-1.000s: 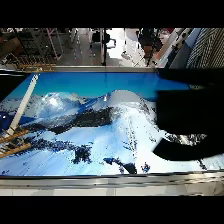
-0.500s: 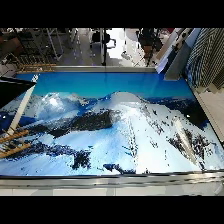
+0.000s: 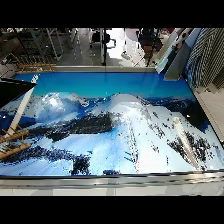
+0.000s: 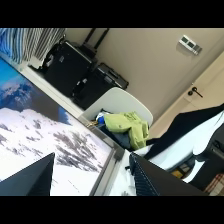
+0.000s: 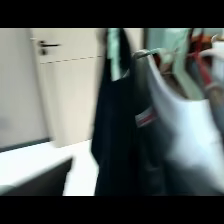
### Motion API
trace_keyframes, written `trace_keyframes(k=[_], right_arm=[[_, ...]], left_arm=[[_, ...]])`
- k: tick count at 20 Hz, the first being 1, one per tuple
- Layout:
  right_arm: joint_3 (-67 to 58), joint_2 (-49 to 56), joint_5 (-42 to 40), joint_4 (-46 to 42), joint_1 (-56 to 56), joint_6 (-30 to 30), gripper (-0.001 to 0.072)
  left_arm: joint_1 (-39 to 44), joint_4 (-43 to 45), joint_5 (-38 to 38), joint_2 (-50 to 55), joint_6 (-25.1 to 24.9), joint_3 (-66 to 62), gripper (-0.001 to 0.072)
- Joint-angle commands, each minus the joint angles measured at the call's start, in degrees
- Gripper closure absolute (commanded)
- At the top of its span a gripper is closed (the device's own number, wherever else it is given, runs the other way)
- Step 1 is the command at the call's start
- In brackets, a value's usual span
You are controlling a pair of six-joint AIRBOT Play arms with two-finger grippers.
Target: Fold the clothes and pants, and hang the long-sleeved shirts on hangers.
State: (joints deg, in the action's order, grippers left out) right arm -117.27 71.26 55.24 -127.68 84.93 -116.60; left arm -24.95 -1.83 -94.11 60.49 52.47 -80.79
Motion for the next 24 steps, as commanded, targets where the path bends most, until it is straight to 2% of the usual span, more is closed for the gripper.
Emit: trace_keyframes(k=[1, 2, 4, 5, 6, 7, 9, 10, 11, 12, 13, 15, 16, 18, 19, 20, 21, 24], right_arm=[[0.04, -3.54, -0.13, 12.98, 0.72, -0.35, 0.0038], [0.04, -6.14, 0.13, 17.9, 0.72, -0.33, 0.0045], [0.04, -11.1, -5.22, 29.24, 0.74, -0.33, 0.0148], [0.07, -13.4, -6.82, 37.53, 0.72, -0.28, 0.0147], [0.07, -15.52, -7.34, 49.18, -0.31, 3.02, 0.0141], [0.07, -16.92, -6.6, 61.2, -2.43, 10.93, 0.0126], [0.09, -17.31, 3.96, 87.54, -10.16, 34.51, 0.0132], [0.22, -16.13, 13.55, 95.67, -16.0, 43.23, 0.0152], [1.29, -15.04, 22.49, 98.86, -22.56, 45.99, 0.022], [3.54, -14.03, 30.53, 97.53, -29.94, 45.83, 0.0293], [6.51, -13.09, 36.76, 94.18, -37.46, 45.4, 0.033], [13.38, -11.91, 42.1, 86.27, -50.34, 44.0, 0.0329], [17.35, -11.5, 41.79, 82.58, -56.83, 44.09, 0.0329], [23.28, -10.08, 37.09, 75.41, -66.93, 44.37, 0.033], [24.96, -9.05, 33.51, 72.35, -70.69, 45.97, 0.038], [25.62, -7.65, 29.38, 69.35, -73.94, 49.33, 0.0588], [25.62, -6.36, 24.57, 66.36, -76.39, 52.37, 0.0691], [25.62, -4.81, 13.64, 64.5, -79.34, 52.68, 0.0694]], left_arm=[[-0.02, -0.28, 0.02, 0.04, 0.52, 0.02, 0.0205], [-0.02, -0.42, 0.09, 0.04, 0.52, 0.02, 0.0205], [-0.02, -0.13, -0.09, 0.04, 0.72, 0.02, 0.0205], [-0.02, 1.07, -0.33, 0.04, 0.72, 0.02, 0.0205], [-0.04, 3.63, -0.13, 0.04, 0.72, 0.0, 0.0205], [-0.07, 8.57, 0.13, 0.02, 0.72, 0.0, 0.0205], [-0.07, 24.59, 4.33, -0.46, 2.64, -0.02, 0.0205], [-0.07, 35.32, 8.76, -0.92, 6.58, -0.02, 0.0206], [-0.04, 48.11, 13.84, -1.46, 12.39, -0.02, 0.0207], [-0.04, 58.45, 17.38, -1.99, 18.71, -0.02, 0.0207], [-0.07, 67.08, 20.22, -2.32, 24.87, -0.02, 0.021], [-0.04, 76.02, 23.23, -2.43, 33.05, 0.0, 0.0241], [-0.07, 76.37, 24.85, -2.29, 34.82, 0.02, 0.0241], [-0.04, 76.32, 26.45, -1.88, 35.87, 0.02, 0.0241], [-0.04, 76.37, 26.45, -1.7, 35.89, 0.02, 0.0241], [-0.04, 76.39, 26.43, -1.62, 35.89, 0.02, 0.0241], [-0.04, 76.39, 26.43, -1.6, 35.89, 0.02, 0.0241], [-0.04, 76.37, 26.45, -1.62, 35.89, 0.02, 0.0241]])
